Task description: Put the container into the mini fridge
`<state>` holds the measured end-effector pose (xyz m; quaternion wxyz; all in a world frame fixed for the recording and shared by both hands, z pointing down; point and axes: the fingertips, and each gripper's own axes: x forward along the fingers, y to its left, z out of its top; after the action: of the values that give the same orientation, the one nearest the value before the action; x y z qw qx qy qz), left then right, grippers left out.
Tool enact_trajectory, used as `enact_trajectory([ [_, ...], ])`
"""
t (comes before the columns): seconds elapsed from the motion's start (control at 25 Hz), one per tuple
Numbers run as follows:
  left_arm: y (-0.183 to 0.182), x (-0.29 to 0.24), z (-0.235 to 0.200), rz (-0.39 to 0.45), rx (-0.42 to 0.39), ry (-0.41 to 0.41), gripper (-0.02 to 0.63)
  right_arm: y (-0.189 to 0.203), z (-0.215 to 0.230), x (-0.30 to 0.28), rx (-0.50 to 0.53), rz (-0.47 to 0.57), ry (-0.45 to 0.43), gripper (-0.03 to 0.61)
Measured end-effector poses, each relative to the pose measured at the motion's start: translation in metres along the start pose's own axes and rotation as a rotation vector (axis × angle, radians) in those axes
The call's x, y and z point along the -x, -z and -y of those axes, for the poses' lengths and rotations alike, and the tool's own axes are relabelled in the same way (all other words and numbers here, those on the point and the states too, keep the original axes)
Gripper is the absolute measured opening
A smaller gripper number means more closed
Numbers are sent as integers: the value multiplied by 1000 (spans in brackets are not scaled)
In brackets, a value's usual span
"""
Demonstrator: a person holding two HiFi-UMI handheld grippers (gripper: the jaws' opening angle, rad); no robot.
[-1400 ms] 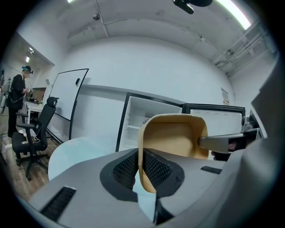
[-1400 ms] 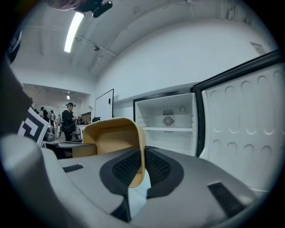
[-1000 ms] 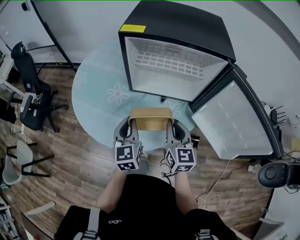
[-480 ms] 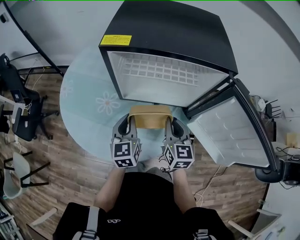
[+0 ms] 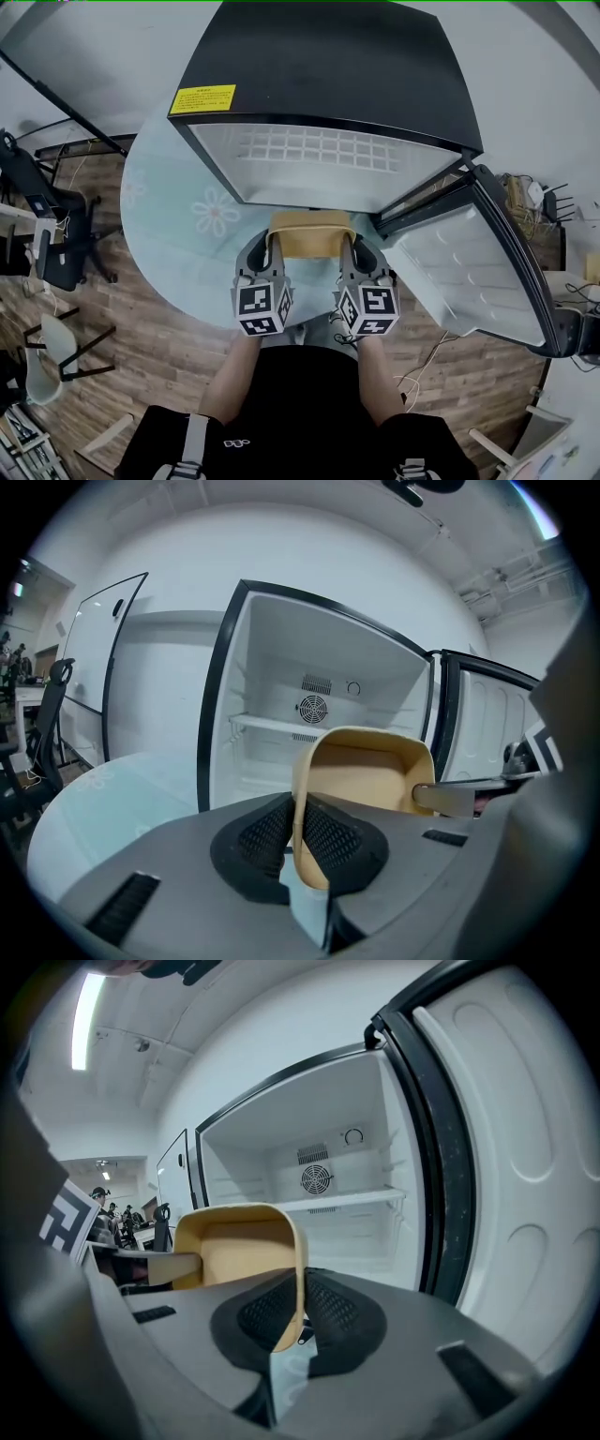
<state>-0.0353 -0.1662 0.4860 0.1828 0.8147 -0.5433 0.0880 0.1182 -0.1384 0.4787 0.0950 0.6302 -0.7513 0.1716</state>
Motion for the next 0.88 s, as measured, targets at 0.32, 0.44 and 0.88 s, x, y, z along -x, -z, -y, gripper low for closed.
enact_trajectory([
  [0.32,16,-19,-10,-47,52,-28,15,17,3,-16,16,-67,-22,29],
  [0.44,18,-23,-9,-56,57,-24,15,18,6,-20,23,-78,-24,29],
  [0.88,42,-33,-14,-129,76,-26,15,36,10,-34,66,-131,-39,29],
])
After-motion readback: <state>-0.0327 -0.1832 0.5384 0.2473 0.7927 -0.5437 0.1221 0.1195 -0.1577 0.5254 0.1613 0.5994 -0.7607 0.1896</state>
